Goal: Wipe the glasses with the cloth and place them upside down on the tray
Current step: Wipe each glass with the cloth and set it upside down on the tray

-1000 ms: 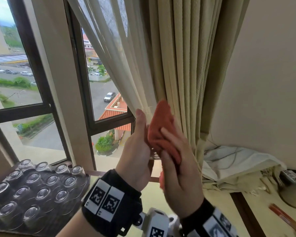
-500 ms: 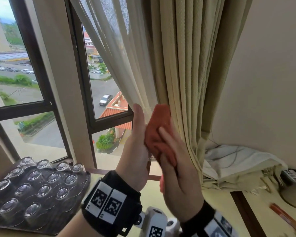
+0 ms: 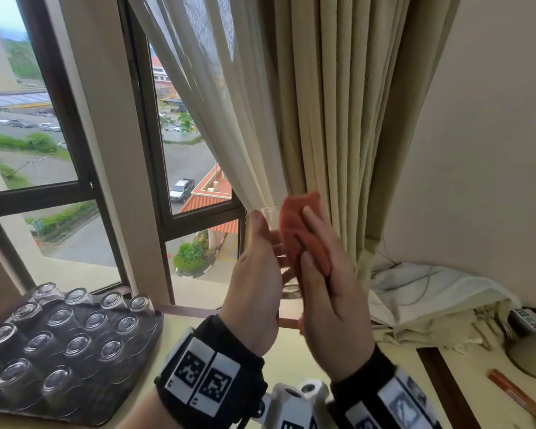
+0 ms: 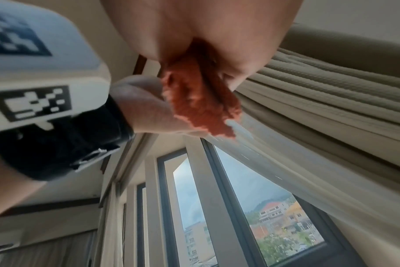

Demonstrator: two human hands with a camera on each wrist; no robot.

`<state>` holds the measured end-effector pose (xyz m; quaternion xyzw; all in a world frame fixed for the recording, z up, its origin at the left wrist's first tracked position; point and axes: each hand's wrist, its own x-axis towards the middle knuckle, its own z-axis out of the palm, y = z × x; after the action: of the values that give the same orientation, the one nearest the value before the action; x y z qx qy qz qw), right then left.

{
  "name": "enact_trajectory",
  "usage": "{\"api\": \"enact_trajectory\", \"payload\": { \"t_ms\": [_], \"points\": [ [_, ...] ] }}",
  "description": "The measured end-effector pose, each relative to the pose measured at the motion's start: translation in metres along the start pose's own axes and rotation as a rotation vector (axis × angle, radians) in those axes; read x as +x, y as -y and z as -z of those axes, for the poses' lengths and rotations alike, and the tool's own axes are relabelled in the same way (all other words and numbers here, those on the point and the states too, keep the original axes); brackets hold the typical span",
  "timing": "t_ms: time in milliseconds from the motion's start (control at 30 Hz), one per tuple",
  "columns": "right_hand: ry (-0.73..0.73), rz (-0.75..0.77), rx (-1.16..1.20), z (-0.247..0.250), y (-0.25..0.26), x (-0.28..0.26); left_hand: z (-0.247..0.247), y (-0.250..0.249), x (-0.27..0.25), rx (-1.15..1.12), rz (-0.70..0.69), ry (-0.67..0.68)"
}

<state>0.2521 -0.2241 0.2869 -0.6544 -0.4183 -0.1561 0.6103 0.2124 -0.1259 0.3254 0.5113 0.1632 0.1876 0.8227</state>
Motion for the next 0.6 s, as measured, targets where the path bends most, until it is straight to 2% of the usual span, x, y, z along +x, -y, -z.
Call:
{"api": "enact_trajectory", "payload": {
  "t_ms": [67,167,233,300,367,467,500,533,600],
  "points": [
    [0.044,0.016,0.005,-0.002,-0.010,-0.022,0.008,0.000,0.006,0.010,-0.004,-0.043],
    [0.038,-0.147,0.086,-0.006,-0.011,-0.029,0.016,0.000,0.011,0.041,-0.023,-0.051],
    [-0.027,-0.217,0.099,-0.004,-0.012,-0.015,0.015,0.001,0.011,0.045,-0.020,-0.027],
    [-0.085,-0.203,0.103,0.000,-0.010,0.004,0.010,0.003,0.010,0.045,-0.019,0.008],
    [-0.080,-0.151,0.103,0.001,-0.005,0.017,0.004,0.004,0.008,0.021,-0.021,0.030],
    [0.035,0.100,-0.032,-0.003,-0.001,0.005,0.008,0.002,0.013,-0.069,-0.044,0.001],
    [0.078,0.142,-0.045,-0.004,-0.006,-0.006,0.012,0.000,0.015,-0.089,-0.058,-0.002],
    [0.099,0.138,-0.030,-0.005,-0.013,-0.018,0.015,-0.001,0.017,-0.093,-0.073,-0.005],
    [0.063,-0.018,0.047,-0.005,-0.024,-0.034,0.020,-0.002,0.018,-0.055,-0.095,-0.026]
  ]
}}
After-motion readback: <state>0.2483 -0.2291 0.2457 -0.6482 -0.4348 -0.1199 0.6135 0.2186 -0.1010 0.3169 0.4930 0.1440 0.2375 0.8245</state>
